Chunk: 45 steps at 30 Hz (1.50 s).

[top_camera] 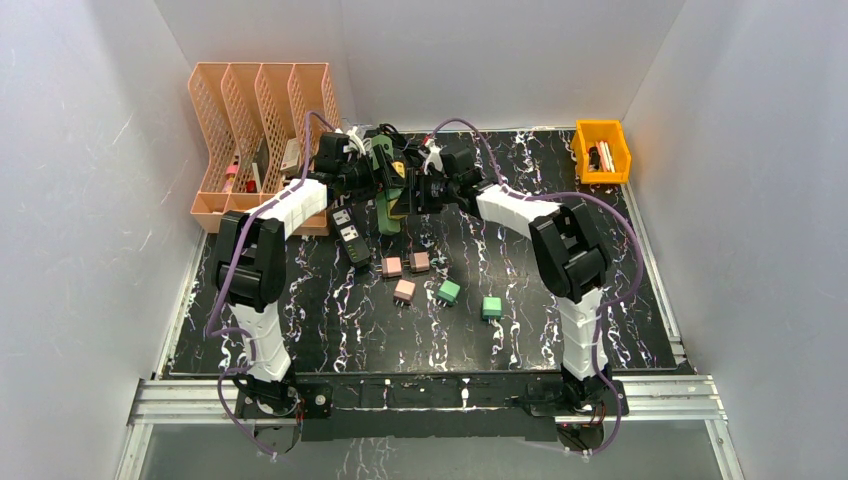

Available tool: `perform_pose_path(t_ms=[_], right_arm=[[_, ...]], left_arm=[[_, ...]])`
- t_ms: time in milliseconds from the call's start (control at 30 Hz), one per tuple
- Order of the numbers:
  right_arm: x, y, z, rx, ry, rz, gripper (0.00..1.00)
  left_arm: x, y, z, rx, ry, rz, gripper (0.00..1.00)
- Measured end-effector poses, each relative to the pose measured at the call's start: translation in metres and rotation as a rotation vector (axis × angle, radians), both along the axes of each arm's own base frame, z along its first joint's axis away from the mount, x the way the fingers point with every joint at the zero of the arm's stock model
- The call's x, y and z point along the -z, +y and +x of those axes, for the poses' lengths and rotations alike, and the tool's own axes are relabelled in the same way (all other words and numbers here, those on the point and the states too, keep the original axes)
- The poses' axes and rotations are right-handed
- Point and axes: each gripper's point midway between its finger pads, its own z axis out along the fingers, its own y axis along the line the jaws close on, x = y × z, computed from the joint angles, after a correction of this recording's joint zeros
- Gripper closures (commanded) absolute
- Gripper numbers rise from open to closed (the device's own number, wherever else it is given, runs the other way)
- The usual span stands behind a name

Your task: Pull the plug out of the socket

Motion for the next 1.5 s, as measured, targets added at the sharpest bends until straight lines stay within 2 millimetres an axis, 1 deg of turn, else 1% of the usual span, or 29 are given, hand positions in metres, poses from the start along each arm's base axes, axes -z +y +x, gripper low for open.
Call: perform_pose_path(t_ms=[67,100,133,200,267,300,433,533,633,733,800,900,933,967,1033,1100,1167,1267,1333,1400,1467,1500], right_arm=[[0.0,0.001,-0.001,0.0,0.006,0.002,0.37],[0.0,0.001,-0.001,0.0,0.008,0.004,0.38],[-0.001,0.002,0.0,0.001,0.008,0.006,0.44],[-0.003,0.004,0.002,-0.001,0.005,0.012,0.67],[-0.006,0.008,0.002,-0.014,0.012,0.027,0.96],[-0.005,0.01,0.003,-0.014,0.017,0.025,1.0],[0.0,0.016,0.004,-0.034,0.043,0.037,1.0],[0.004,0.015,0.004,-0.03,0.032,0.008,1.0],[0.005,0.014,0.003,-0.006,-0.034,-0.077,1.0],[-0.002,0.009,0.0,0.013,-0.097,-0.132,1.0],[-0.006,0.003,-0.003,0.006,-0.086,-0.093,1.0],[-0.009,-0.008,-0.003,-0.017,-0.004,0.039,1.0],[-0.008,-0.012,-0.003,-0.025,0.015,0.052,1.0],[-0.007,-0.015,-0.003,-0.028,0.016,0.039,1.0],[-0.005,-0.01,-0.003,-0.021,-0.025,-0.037,1.0],[-0.007,0.0,-0.005,0.001,-0.105,-0.131,1.0],[-0.01,0.002,-0.009,0.017,-0.141,-0.164,1.0],[-0.012,-0.006,-0.008,0.043,-0.114,-0.167,1.0],[-0.014,-0.012,-0.009,0.049,-0.117,-0.189,1.0],[-0.02,-0.016,-0.012,0.048,-0.108,-0.141,1.0],[-0.024,-0.024,-0.012,0.054,-0.057,-0.073,1.0],[-0.025,-0.028,-0.011,0.06,-0.041,-0.079,1.0]], left_arm=[[0.0,0.0,0.0,0.0,0.001,0.0,0.55],[0.0,0.0,0.0,0.0,0.0,0.0,0.55],[0.0,0.0,0.0,0.0,-0.001,-0.001,0.55],[0.0,0.0,0.0,-0.001,-0.001,0.0,0.55],[0.0,0.001,0.002,-0.008,-0.005,0.005,0.55],[0.0,0.002,0.002,-0.012,-0.007,0.01,0.55],[0.003,0.008,0.005,-0.036,-0.005,0.027,0.55],[0.005,0.009,0.004,-0.034,-0.002,0.035,0.55],[0.006,0.008,0.003,-0.024,-0.003,0.042,0.55],[0.004,0.005,0.001,-0.004,-0.001,0.025,0.55],[0.0,0.001,-0.001,0.012,0.001,0.005,0.55],[-0.005,-0.006,-0.001,0.023,-0.01,-0.003,0.55],[-0.005,-0.009,-0.002,0.028,-0.012,-0.003,0.55],[-0.006,-0.012,-0.003,0.032,-0.015,0.0,0.55],[-0.004,-0.012,-0.003,0.032,-0.023,0.016,0.55],[-0.001,-0.005,-0.002,0.023,-0.019,0.032,0.55],[-0.001,-0.001,-0.005,0.029,0.006,0.021,0.55],[-0.005,-0.003,-0.005,0.034,0.004,0.004,0.55],[-0.007,-0.01,-0.006,0.043,-0.012,0.004,0.55],[-0.011,-0.013,-0.008,0.054,-0.015,-0.006,0.55],[-0.017,-0.017,-0.01,0.064,-0.015,-0.022,0.55],[-0.019,-0.021,-0.01,0.067,-0.023,-0.029,0.55]])
